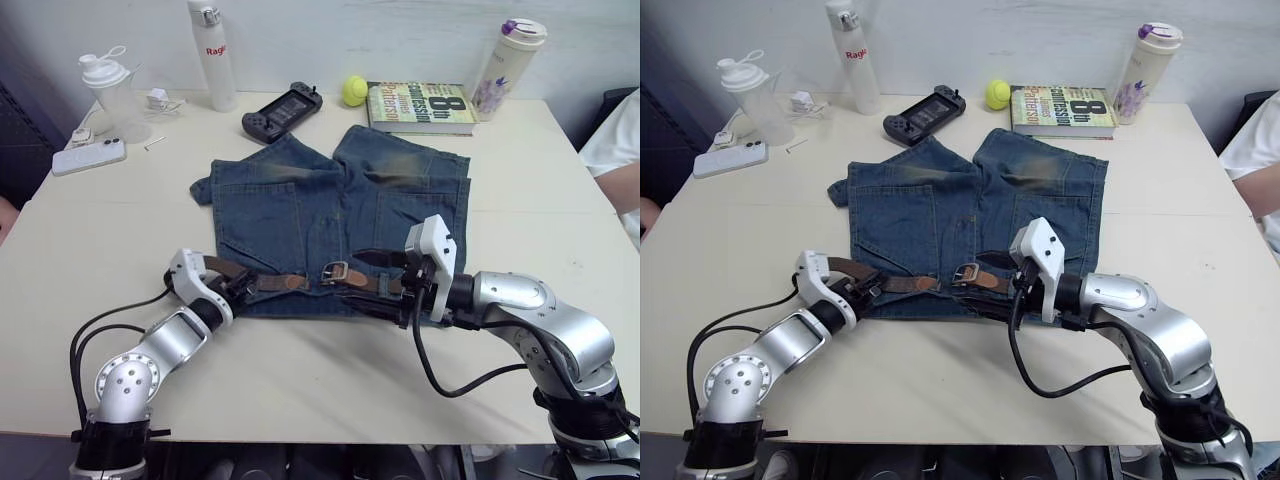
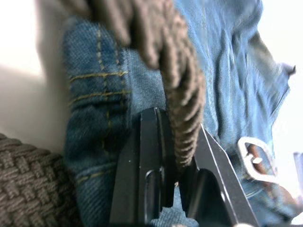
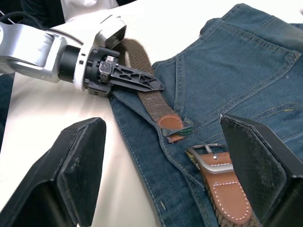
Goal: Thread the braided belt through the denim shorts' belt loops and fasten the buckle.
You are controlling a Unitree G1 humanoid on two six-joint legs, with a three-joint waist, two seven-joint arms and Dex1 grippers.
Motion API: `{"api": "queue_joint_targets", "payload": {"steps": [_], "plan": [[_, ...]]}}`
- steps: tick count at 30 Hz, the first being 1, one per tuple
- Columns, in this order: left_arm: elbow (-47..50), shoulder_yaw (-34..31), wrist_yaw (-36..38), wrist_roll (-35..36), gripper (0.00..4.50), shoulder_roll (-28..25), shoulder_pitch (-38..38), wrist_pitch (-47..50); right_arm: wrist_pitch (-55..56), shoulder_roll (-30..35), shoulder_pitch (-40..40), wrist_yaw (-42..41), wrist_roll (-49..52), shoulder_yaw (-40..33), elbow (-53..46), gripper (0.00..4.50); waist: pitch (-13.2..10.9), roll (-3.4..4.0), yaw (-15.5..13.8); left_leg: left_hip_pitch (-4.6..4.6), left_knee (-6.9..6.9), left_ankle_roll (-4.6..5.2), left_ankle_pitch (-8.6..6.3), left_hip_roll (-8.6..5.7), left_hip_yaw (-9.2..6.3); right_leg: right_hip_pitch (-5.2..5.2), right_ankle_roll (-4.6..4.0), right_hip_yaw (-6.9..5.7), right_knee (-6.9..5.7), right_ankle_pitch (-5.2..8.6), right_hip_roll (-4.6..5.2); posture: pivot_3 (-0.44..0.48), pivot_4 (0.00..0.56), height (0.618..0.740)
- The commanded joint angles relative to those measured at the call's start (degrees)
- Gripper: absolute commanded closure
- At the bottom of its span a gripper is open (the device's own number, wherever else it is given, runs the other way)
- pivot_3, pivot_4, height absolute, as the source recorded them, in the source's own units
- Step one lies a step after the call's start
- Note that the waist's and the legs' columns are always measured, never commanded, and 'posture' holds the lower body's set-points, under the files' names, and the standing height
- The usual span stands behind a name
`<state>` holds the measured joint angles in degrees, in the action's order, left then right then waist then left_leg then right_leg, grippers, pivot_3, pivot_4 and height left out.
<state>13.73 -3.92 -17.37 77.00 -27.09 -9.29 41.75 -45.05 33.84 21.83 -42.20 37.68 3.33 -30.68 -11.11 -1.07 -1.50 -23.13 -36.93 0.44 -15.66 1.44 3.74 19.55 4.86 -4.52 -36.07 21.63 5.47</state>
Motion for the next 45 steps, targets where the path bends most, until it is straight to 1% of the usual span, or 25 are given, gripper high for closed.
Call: {"api": "queue_joint_targets", "payload": {"steps": [1, 4, 7, 10, 12, 14, 16, 19, 20, 22, 24, 27, 32, 36, 39, 42, 45], "plan": [[-0.7, 3.6, 7.1, -7.2, 4.50, -0.4, 0.0, 2.4, 0.3, 0.4, -0.3, 0.6, 1.1, -1.5, -2.9, 0.41, 0.0, 0.00, 0.0, 0.00, 0.01, 0.00, 0.00, 0.00, 0.00, 0.00, 0.00, 0.00, 0.01, 0.00, 0.00, 0.000, 0.150, 0.740], [-1.3, 3.1, 10.5, -11.6, 4.50, -0.7, -1.1, 2.7, 1.1, 1.3, -1.1, 0.5, -0.6, -0.4, -3.4, 0.41, 0.0, 0.01, -0.1, 0.00, 0.02, 0.00, -0.01, -0.01, -0.01, 0.00, 0.01, 0.00, 0.02, 0.00, 0.03, 0.000, 0.150, 0.740], [-3.0, -0.2, 10.9, -10.5, 4.50, 1.3, -2.4, 3.8, 2.2, 1.6, -1.6, 0.6, -2.4, 0.6, -3.4, 0.41, 0.0, 0.01, -0.1, 0.00, 0.02, 0.00, -0.01, -0.01, -0.02, 0.00, 0.02, -0.01, 0.02, -0.01, 0.05, 0.000, 0.150, 0.740], [-3.9, -0.2, 12.7, -8.8, 4.50, 3.0, -3.5, 5.9, 2.7, 1.4, -1.9, 0.7, -3.2, 1.1, -3.3, 0.41, 0.0, 0.01, 0.0, 0.00, 0.02, 0.00, -0.01, 0.00, -0.02, 0.00, 0.03, 0.00, 0.02, -0.02, 0.07, 0.000, 0.150, 0.740], [-4.7, 0.6, 16.6, -9.2, 4.50, 3.4, -4.5, 6.7, 3.2, 1.4, -2.1, 0.7, -3.9, 1.4, -3.1, 0.41, 0.0, 0.01, -0.1, 0.00, 0.02, 0.00, -0.01, 0.00, -0.03, 0.00, 0.03, -0.02, 0.01, -0.02, 0.07, 0.000, 0.150, 0.740], [-6.2, 0.9, 23.0, -9.8, 4.50, 3.0, -5.4, 6.3, 3.9, 1.7, -2.6, 0.6, -4.9, 2.0, -3.0, 0.41, 0.0, 0.01, -0.1, 0.00, 0.02, 0.00, -0.01, 0.00, -0.04, 0.00, 0.04, -0.03, 0.01, -0.02, 0.07, 0.000, 0.150, 0.740], [-8.5, 1.9, 28.2, -12.3, 4.50, 1.4, -6.7, 5.7, 4.9, 2.2, -3.1, 0.4, -6.2, 2.7, -3.0, 0.41, 0.0, 0.01, 0.0, -0.01, 0.02, 0.00, -0.01, 0.00, -0.05, 0.00, 0.04, -0.03, 0.00, -0.02, 0.06, 0.000, 0.150, 0.740], [-11.3, 3.1, 32.3, -15.1, 4.50, -0.3, -8.6, 5.5, 8.0, 2.7, -3.7, 0.4, -9.8, 4.4, -3.1, 0.41, 0.0, 0.01, -0.1, -0.01, 0.03, 0.01, -0.01, -0.01, -0.04, 0.00, 0.05, -0.03, 0.01, -0.03, 0.08, 0.000, 0.150, 0.740], [-12.2, 3.3, 33.8, -15.6, 4.50, -0.6, -9.3, 5.7, 9.4, 2.8, -3.8, 0.6, -11.4, 5.1, -2.9, 0.41, 0.0, 0.01, -0.1, -0.02, 0.02, 0.02, -0.02, -0.03, -0.04, 0.00, 0.07, -0.04, 0.03, -0.03, 0.08, 0.000, 0.150, 0.740], [-13.9, 5.1, 38.8, -17.7, 4.50, -1.7, -11.3, 6.0, 16.9, 3.9, -5.4, 1.7, -19.3, 8.5, -1.3, 0.41, 0.0, 0.01, 0.0, -0.05, 0.02, 0.02, -0.02, -0.05, -0.03, 0.02, 0.07, -0.06, 0.03, -0.04, 0.08, 0.000, 0.150, 0.740], [-15.0, 6.1, 41.8, -19.0, 4.50, -2.2, -12.4, 6.1, 22.2, 5.0, -6.6, 2.2, -24.4, 10.5, -0.1, 0.41, 0.0, 0.01, 0.1, -0.06, 0.01, 0.01, -0.02, -0.05, -0.02, 0.03, 0.07, -0.07, 0.02, -0.04, 0.06, 0.000, 0.150, 0.740], [-16.1, 6.2, 43.9, -20.6, 4.50, -1.9, -13.2, 5.7, 32.7, 6.7, -7.8, 5.1, -34.6, 13.7, 3.0, 0.41, 0.0, 0.01, 0.1, -0.06, 0.01, -0.01, 0.00, -0.04, -0.02, 0.06, 0.07, -0.08, 0.00, -0.03, 0.04, 0.000, 0.150, 0.740], [-16.8, 6.3, 47.0, -22.5, 4.50, -1.5, -13.1, 5.7, 44.3, 7.0, -7.6, 11.1, -47.6, 17.7, 7.0, 0.41, 0.0, 0.01, 0.1, -0.06, 0.03, -0.01, 0.00, -0.12, 0.02, 0.06, 0.11, -0.06, 0.05, -0.05, 0.10, 0.000, 0.150, 0.740], [-17.3, 5.5, 48.3, -24.0, 4.50, -0.9, -13.1, 6.2, 50.8, 6.5, -7.5, 13.6, -53.5, 18.4, 9.8, 0.41, 0.0, 0.01, 0.1, -0.05, 0.00, -0.07, 0.05, -0.07, -0.01, 0.07, 0.11, -0.07, 0.00, -0.05, 0.06, 0.000, 0.150, 0.740], [-17.5, 5.0, 49.0, -24.7, 4.50, -0.7, -13.2, 6.6, 51.6, 4.6, -6.7, 16.2, -53.3, 16.0, 10.7, 0.41, 0.0, 0.01, 0.1, -0.06, -0.02, -0.07, 0.05, -0.08, -0.01, 0.05, 0.11, -0.07, 0.00, -0.05, 0.06, 0.000, 0.150, 0.740], [-17.5, 4.5, 49.1, -25.4, 4.50, -0.2, -13.2, 6.9, 52.7, 5.2, -5.6, 16.2, -55.9, 15.8, 13.2, 0.41, 0.0, 0.01, 0.1, -0.06, -0.04, -0.06, 0.06, -0.07, -0.01, 0.04, 0.11, -0.07, -0.01, -0.05, 0.06, 0.000, 0.150, 0.740], [-17.6, 4.0, 49.6, -26.0, 4.50, 0.3, -13.3, 7.2, 55.9, 5.6, -5.6, 16.6, -58.7, 17.3, 16.3, 0.41, 0.0, 0.02, 0.1, -0.05, -0.05, -0.07, 0.07, -0.06, -0.01, 0.04, 0.11, -0.07, -0.04, -0.05, 0.05, 0.000, 0.150, 0.740]]}}
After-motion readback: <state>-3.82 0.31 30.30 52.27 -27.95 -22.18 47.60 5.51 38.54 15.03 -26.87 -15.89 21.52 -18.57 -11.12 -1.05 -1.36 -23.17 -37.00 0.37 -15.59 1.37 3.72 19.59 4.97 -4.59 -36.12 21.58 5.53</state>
